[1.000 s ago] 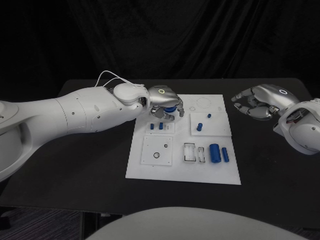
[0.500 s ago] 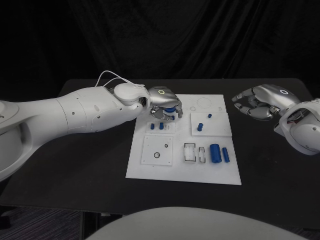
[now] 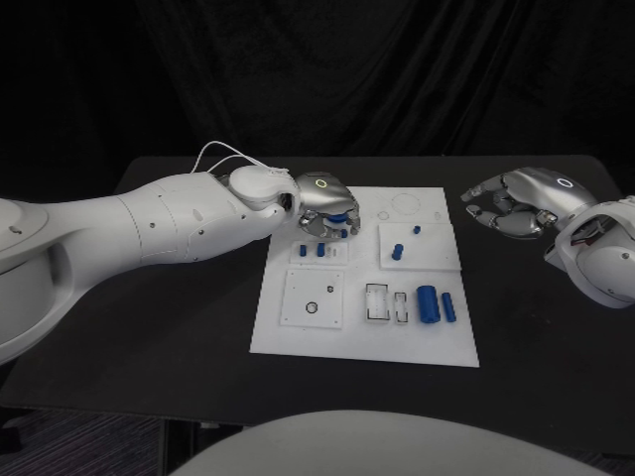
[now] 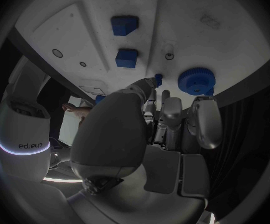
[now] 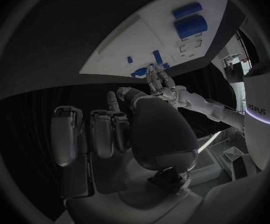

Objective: Assemble the parts on the task board

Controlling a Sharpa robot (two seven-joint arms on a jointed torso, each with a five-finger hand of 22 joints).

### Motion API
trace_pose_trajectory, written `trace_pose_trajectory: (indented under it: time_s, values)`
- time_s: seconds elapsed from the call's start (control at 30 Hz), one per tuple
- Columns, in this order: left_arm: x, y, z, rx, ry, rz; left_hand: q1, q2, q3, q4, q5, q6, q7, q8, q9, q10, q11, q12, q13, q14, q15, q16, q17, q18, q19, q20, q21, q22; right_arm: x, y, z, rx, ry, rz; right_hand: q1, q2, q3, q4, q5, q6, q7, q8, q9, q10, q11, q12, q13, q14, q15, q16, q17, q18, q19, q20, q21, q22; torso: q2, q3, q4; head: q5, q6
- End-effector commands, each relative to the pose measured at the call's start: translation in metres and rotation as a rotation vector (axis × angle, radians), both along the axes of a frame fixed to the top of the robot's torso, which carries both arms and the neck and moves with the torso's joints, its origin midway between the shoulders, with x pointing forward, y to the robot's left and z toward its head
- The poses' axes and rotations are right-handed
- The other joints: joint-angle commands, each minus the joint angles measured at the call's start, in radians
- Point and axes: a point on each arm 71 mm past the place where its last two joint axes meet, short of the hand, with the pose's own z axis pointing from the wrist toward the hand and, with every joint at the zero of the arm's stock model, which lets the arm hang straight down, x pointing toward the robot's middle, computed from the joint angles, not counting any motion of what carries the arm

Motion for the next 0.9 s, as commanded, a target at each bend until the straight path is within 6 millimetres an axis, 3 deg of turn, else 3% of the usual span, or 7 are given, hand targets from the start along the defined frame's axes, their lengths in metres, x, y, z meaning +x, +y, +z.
trace_pose_trajectory:
  time_s: [0.03, 0.4, 0.9]
  values:
    - [-0.0008, -0.0014, -0.0039, 0.012, 0.016, -0.001, -0.002, 0.006, 0.007, -0.008, 0.004, 0.011, 0.006, 0.008, 0.008, 0.015, -0.001, 0.015, 0.01, -0.005, -0.002, -0.003, -0.004, -0.018, 0.004, -0.002, 0.003, 0.176, -0.0006, 0.0, -0.0001, 0.003, -0.004, -0.002, -0.008, 0.0, 0.005, 0.0, 0.005, 0.006, 0.003, -0.002, -0.001, 0.073, -0.001, -0.005, 0.233, 0.084, 0.002, -0.005, 0.175, 0.013, 0.049, 0.0, -0.002, 0.225, 0.0, -0.0001, -0.0005, -0.001, 0.0]
    - [-0.0004, -0.0004, -0.0106, 0.018, 0.026, 0.01, -0.01, 0.008, 0.008, -0.025, 0.0, 0.015, 0.01, 0.018, 0.029, 0.017, -0.004, 0.044, 0.044, -0.009, -0.005, -0.006, -0.018, -0.018, 0.003, -0.005, 0.0, 0.175, -0.0005, -0.0005, -0.0003, 0.002, -0.002, -0.003, -0.008, 0.0, 0.005, 0.0, 0.005, 0.006, 0.003, -0.002, -0.001, 0.072, -0.001, -0.006, 0.232, 0.084, 0.002, -0.005, 0.175, 0.013, 0.048, 0.0, -0.003, 0.225, 0.0, -0.0007, -0.0011, 0.001, 0.0]
    - [-0.0006, 0.0003, -0.01, -0.01, -0.008, 0.006, -0.014, 0.037, 0.02, -0.048, 0.007, 0.045, 0.03, 0.051, 0.072, 0.066, -0.026, 0.094, 0.097, 0.015, -0.021, 0.011, -0.012, -0.032, 0.039, -0.013, 0.067, 0.195, 0.0001, -0.0003, -0.0005, 0.0, -0.002, -0.003, -0.009, 0.0, 0.006, 0.0, 0.006, 0.005, 0.003, -0.003, -0.002, 0.071, -0.001, -0.006, 0.231, 0.083, 0.002, -0.006, 0.173, 0.014, 0.047, 0.0, -0.006, 0.224, 0.0, -0.0005, 0.0, 0.003, 0.0]
